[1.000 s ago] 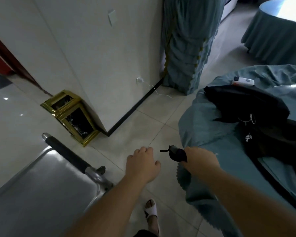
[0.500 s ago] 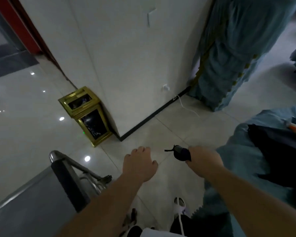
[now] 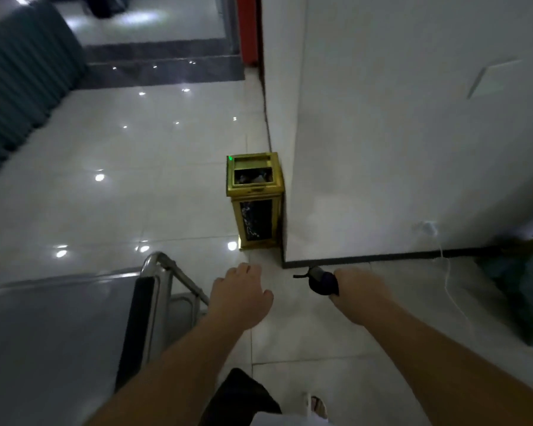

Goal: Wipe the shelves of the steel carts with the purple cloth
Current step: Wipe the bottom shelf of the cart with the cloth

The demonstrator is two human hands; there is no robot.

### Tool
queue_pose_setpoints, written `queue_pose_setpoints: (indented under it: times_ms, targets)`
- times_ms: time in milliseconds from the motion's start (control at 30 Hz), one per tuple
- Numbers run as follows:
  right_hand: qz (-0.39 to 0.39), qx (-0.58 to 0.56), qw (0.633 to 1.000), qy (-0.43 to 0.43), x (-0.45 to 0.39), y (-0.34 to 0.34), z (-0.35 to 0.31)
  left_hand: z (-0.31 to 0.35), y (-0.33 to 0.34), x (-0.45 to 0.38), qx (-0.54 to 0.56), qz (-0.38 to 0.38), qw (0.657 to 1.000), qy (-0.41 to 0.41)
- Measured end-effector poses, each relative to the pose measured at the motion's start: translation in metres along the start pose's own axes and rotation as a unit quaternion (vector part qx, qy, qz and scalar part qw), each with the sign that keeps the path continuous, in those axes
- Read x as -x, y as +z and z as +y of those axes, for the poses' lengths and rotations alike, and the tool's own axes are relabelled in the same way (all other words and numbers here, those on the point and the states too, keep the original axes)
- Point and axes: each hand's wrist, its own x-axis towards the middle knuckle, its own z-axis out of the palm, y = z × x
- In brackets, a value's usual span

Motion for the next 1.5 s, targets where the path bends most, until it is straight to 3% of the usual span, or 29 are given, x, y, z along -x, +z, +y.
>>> queue_pose_setpoints:
  times_ms: [400,700,967,1233,1500]
  targets:
    - [0.051,0.058,0.975,-0.210,-0.190,-0.062,-0.106,-0.102,-0.033,-0.120,0.080,0.024,0.985,-0.148]
    - [0.037,0.069,0.974,-0.212,-0.329,-0.129,-0.161,-0.187,-0.089,-0.240,0.064,0.025,0.983,-0.170]
    - [-0.004,0.093,0.960,-0.264,-0.465,-0.161,-0.223,-0.253,-0.105,-0.312,0.097,0.006,0.961,-0.259]
    - [-0.022,0.132,0.911,-0.389,-0.597,-0.202,-0.324,-0.319,-0.141,-0.363,0.152,0.021,0.904,-0.399]
    - [-0.061,0.155,0.852,-0.496,-0.631,-0.204,-0.444,-0.385,-0.142,-0.352,0.241,0.031,0.818,-0.522]
